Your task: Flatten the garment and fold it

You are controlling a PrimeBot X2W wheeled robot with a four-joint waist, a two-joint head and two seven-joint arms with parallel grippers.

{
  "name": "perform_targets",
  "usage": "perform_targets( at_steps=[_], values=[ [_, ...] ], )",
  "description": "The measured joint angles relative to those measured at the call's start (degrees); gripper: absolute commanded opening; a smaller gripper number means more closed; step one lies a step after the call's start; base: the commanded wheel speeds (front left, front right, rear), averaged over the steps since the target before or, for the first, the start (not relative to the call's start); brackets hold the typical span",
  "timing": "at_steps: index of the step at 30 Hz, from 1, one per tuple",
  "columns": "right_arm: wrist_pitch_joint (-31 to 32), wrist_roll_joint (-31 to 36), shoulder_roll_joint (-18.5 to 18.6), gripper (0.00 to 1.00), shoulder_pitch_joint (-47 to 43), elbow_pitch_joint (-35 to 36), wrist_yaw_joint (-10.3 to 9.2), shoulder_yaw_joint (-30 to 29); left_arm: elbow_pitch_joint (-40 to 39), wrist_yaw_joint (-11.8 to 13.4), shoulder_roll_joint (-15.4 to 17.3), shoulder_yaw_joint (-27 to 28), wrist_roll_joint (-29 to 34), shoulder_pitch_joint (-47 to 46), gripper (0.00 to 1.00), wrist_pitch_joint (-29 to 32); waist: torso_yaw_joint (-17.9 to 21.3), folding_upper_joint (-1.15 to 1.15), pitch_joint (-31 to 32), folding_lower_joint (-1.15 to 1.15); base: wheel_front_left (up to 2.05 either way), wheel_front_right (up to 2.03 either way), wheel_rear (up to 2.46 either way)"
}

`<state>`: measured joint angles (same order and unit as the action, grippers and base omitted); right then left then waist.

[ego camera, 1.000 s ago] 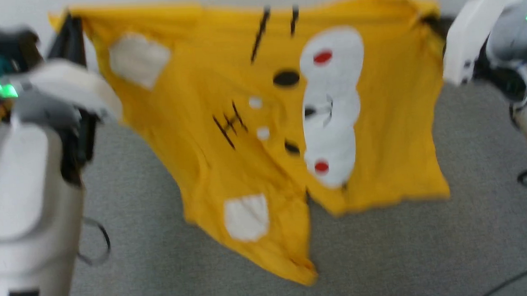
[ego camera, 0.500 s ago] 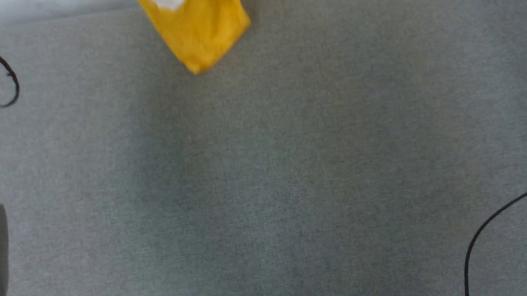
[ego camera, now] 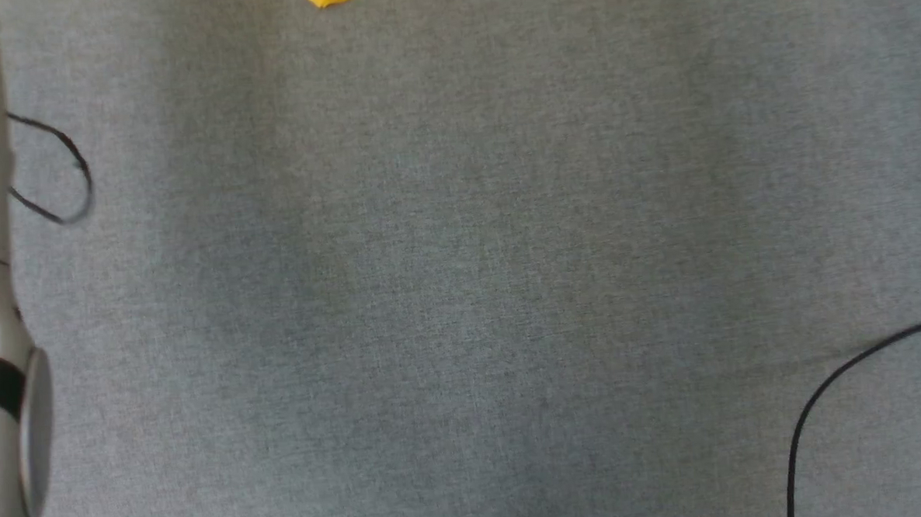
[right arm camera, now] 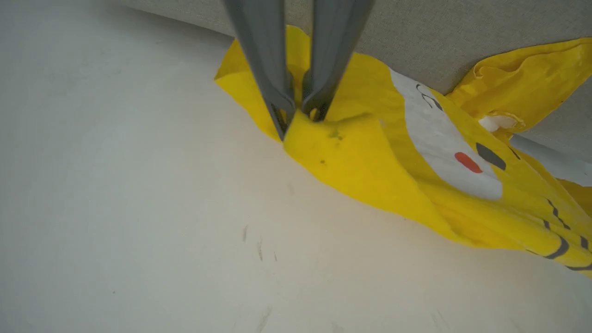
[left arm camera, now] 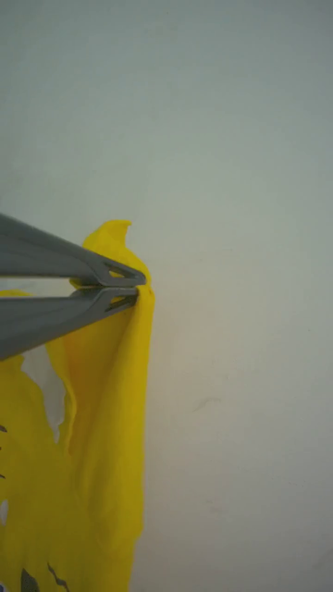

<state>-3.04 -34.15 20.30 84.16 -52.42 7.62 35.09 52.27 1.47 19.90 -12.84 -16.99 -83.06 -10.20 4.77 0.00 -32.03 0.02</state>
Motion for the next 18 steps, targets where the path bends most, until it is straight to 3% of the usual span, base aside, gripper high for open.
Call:
perform_targets(
  at_steps=[10, 18],
  values=[
    [-7.2, -6.2, -0.4, 0.0, -12.7, -2.6, 0.0, 7.2, 6.5, -2.4, -3.0, 2.3, -5.2, 13.9, 0.0, -3.2, -0.8, 0.0, 3.9, -0.02, 0.0, 0.0, 0.0],
    [-10.1, -10.1, 2.0, 0.0, -30.6, 3.2, 0.01, 10.4, -0.1, -2.5, -3.4, 4.5, -8.2, 36.8, 0.0, -4.0, -1.2, 0.0, 12.6, -0.03, 0.0, 0.0, 0.0]
  ],
)
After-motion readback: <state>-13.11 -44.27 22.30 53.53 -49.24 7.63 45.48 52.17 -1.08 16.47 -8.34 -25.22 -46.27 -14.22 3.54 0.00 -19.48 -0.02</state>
